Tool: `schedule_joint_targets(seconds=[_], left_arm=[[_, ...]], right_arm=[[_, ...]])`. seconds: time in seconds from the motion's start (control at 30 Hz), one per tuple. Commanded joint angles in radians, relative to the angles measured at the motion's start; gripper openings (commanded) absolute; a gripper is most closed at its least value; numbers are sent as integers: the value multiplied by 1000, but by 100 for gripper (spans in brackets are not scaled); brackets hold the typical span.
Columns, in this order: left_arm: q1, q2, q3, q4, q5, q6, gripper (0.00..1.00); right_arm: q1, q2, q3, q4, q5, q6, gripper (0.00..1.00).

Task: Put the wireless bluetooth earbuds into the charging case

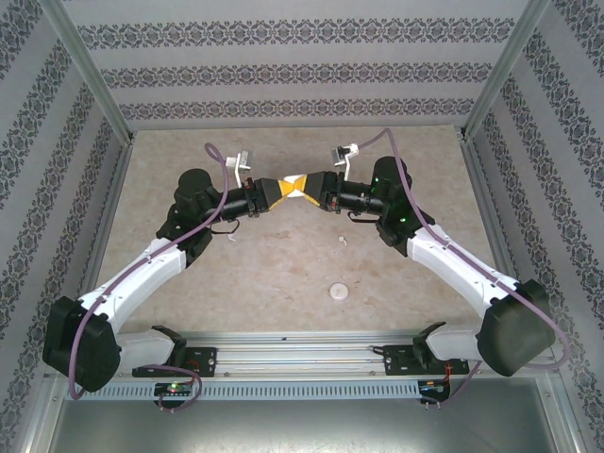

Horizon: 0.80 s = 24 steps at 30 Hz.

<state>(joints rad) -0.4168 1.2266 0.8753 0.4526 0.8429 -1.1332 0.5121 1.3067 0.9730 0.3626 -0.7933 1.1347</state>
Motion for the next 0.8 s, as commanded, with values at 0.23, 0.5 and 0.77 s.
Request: schedule_joint_targets(seconds=[0.23, 0.5, 0.77], left_arm=[[33, -147, -21, -44, 65, 332, 0], [33, -219, -9, -74, 208, 624, 0], [33, -216, -8, -59, 297, 678, 0]], right_arm=[[-72, -127, 70, -278, -82, -216, 68], [9, -132, 299, -713, -99, -582, 78], [105, -87, 357, -739, -51, -680, 73]])
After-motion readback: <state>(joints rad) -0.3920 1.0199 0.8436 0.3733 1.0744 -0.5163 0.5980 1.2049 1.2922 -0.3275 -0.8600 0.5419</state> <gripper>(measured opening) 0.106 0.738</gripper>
